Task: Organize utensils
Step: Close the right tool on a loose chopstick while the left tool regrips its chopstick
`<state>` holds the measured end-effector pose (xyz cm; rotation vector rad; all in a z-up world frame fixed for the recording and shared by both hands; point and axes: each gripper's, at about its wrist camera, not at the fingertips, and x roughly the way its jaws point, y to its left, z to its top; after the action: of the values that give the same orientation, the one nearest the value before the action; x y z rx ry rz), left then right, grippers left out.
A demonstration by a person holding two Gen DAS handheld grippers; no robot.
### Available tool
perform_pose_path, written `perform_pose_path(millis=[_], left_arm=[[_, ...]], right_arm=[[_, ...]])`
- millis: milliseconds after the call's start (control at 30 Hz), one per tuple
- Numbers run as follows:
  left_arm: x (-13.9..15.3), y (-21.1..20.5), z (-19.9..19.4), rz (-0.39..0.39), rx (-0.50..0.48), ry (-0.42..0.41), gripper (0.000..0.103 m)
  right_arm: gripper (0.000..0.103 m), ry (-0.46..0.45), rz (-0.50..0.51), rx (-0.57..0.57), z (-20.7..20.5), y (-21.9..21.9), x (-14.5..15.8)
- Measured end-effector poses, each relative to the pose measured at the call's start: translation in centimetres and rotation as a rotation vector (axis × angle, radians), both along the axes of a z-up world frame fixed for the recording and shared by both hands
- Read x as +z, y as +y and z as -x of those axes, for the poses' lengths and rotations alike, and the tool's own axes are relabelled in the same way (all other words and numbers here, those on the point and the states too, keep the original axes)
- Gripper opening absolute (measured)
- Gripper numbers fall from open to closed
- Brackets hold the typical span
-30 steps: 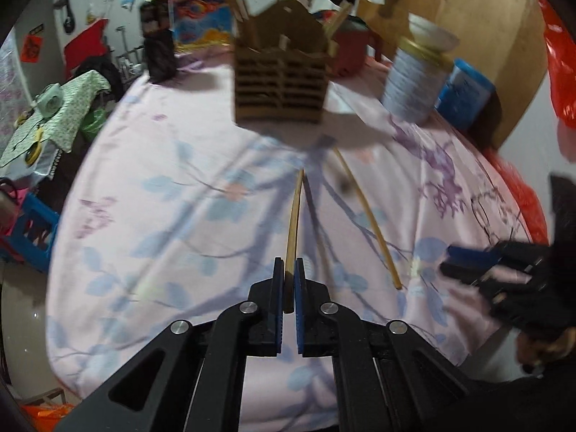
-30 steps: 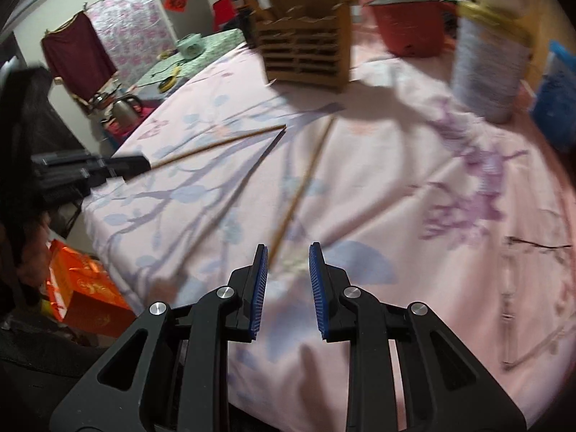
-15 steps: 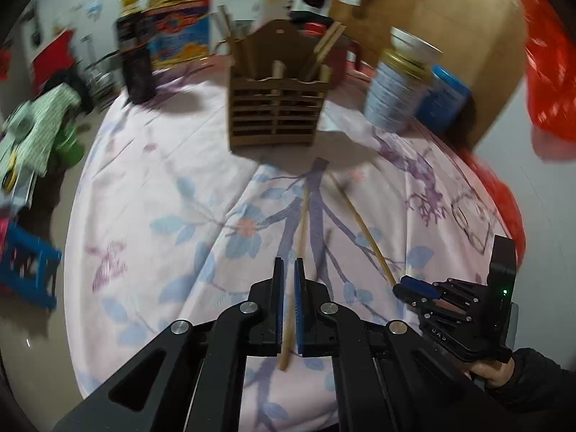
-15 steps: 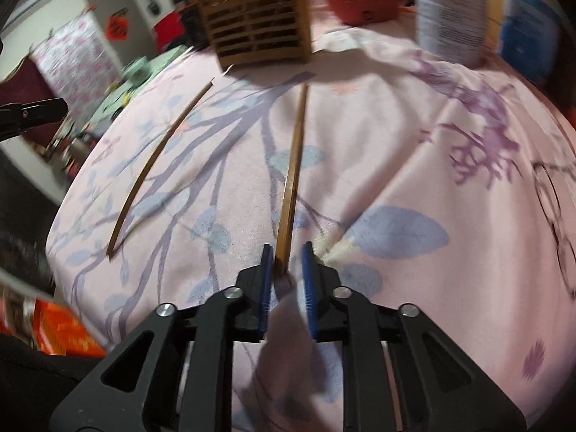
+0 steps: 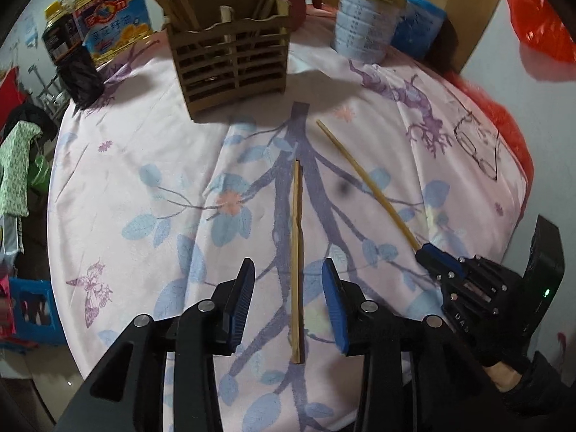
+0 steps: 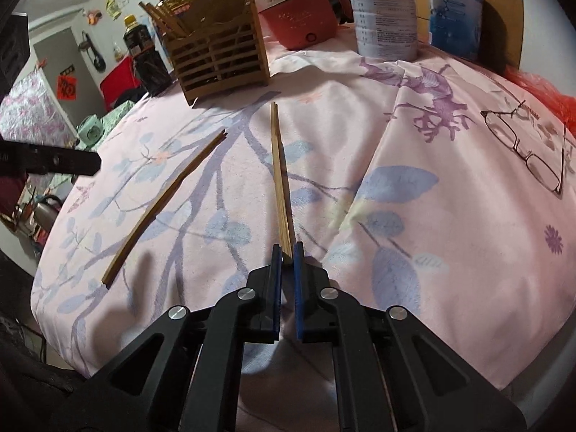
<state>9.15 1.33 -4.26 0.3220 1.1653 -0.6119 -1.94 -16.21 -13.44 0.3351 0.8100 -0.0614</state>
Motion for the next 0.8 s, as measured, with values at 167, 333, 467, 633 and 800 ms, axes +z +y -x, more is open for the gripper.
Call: perform_pose_path(millis=[167,333,467,633,800], left_arm=[[-1.5,0.7,-0.3,-0.004,-0.011,0.035,0.04],[-3.8,0.8,1.4,0.006,-0.114,0.087,0.039],[-5.4,0.7,2.7,0.021,-0.171,0.102,0.037],[-6.4,2.0,3.4,0.054,-0.152,0.088,0.024],[-6.5,3.4,3.7,0.094,-0.099,0.076,0.007]], right_arm=[[0.007,0.005,-0.018,-0.04,-0.3,-1.8,1.1],[0.007,0.026,-0.025,-0.05,-0.9,-3.8,2.2],[0.007,0.05,-0.004,-0.025,-1.5,-4.0,2.9],[0.007,0.073,0.036,0.037,-2.0,-3.0,3.7],[0.007,0.071,0.077,0.088,-2.3,-2.3,4.8]])
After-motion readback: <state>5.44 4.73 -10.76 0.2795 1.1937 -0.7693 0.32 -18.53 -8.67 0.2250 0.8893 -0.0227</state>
